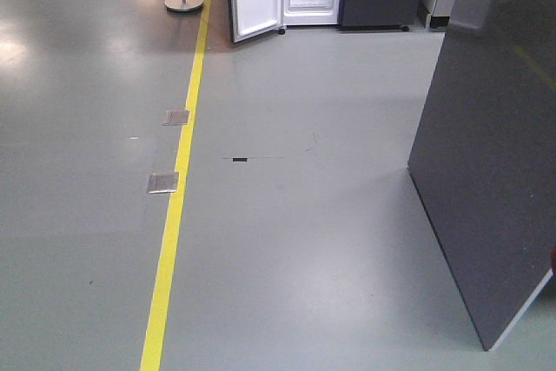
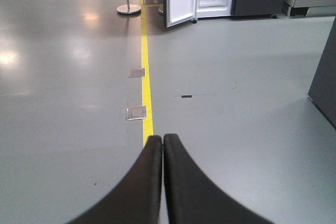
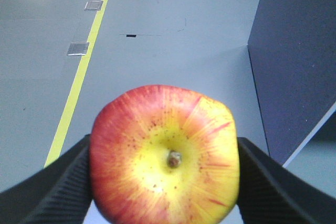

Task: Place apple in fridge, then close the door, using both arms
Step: 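Drive toward the open refrigerator holding the apple in the right gripper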

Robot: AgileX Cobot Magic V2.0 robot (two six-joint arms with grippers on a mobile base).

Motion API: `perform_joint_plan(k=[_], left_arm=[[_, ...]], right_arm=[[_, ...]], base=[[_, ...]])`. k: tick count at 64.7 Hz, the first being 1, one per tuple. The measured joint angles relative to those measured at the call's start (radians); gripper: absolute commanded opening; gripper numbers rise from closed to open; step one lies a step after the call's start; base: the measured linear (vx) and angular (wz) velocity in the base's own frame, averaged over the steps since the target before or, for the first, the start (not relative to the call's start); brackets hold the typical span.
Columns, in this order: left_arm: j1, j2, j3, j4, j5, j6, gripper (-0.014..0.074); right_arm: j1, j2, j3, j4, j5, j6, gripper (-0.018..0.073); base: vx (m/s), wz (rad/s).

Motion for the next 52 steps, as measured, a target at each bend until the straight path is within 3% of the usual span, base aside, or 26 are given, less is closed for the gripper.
perform_joint_plan(k=[52], left_arm=[[0.000,0.000,0.000,0.000,0.000,0.000,-0.0006]], right_arm=[[0.000,0.000,0.000,0.000,0.000,0.000,0.0195]], base=[[0.16,0.03]])
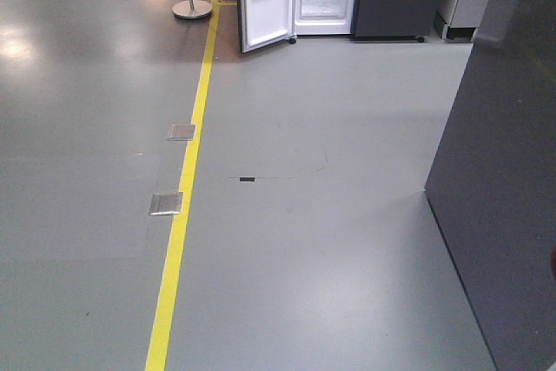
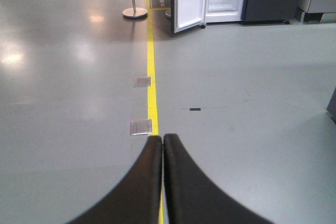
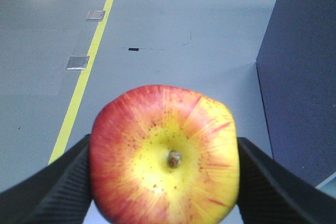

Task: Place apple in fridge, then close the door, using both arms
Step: 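Drive toward the open refrigerator holding the apple in the right gripper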

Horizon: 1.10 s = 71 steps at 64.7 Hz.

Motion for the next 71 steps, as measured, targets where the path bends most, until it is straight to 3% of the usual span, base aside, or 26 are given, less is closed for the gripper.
perform_joint_plan(k=[71], left_arm=[[0.000,0.000,0.000,0.000,0.000,0.000,-0.0006]], right_arm=[[0.000,0.000,0.000,0.000,0.000,0.000,0.0195]], base=[[0.15,0.00]])
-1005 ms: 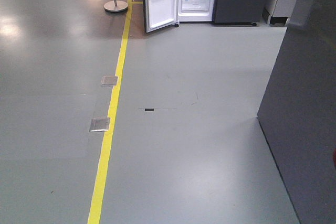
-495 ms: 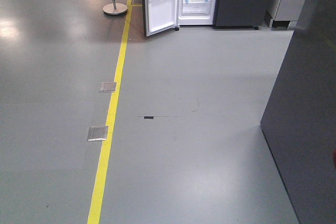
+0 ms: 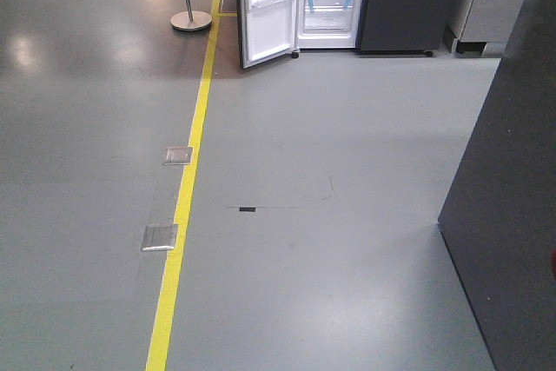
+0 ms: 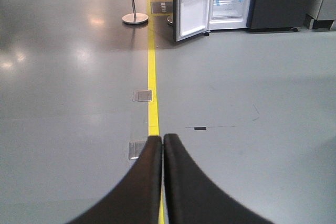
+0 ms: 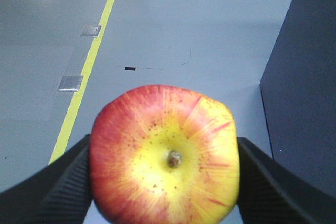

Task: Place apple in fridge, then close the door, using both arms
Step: 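Drive toward the open refrigerator holding the apple in the right gripper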

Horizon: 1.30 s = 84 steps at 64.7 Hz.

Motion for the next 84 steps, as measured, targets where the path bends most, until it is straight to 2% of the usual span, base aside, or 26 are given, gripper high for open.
perform_joint_plan(k=[84], left_arm=[[0.000,0.000,0.000,0.000,0.000,0.000,-0.0006]], right_arm=[[0.000,0.000,0.000,0.000,0.000,0.000,0.0195]], base=[[0.13,0.02]])
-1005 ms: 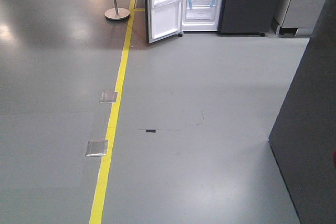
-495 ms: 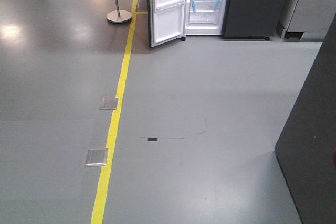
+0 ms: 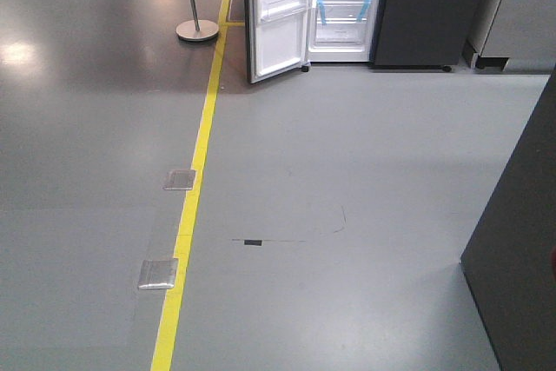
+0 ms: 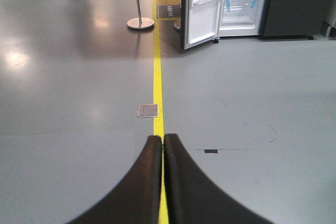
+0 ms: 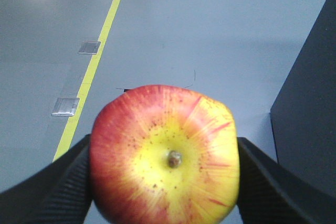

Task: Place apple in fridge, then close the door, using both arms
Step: 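Drive toward the open refrigerator holding the apple in the right gripper, then continue driving toward the refrigerator with the apple held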

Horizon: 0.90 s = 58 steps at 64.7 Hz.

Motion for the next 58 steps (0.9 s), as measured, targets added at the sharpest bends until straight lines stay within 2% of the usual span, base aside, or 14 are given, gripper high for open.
perform_joint_plan(k=[58], left_arm=[[0.000,0.000,0.000,0.000,0.000,0.000,-0.0006]], right_arm=[[0.000,0.000,0.000,0.000,0.000,0.000,0.0195]], base=[[0.12,0.00]])
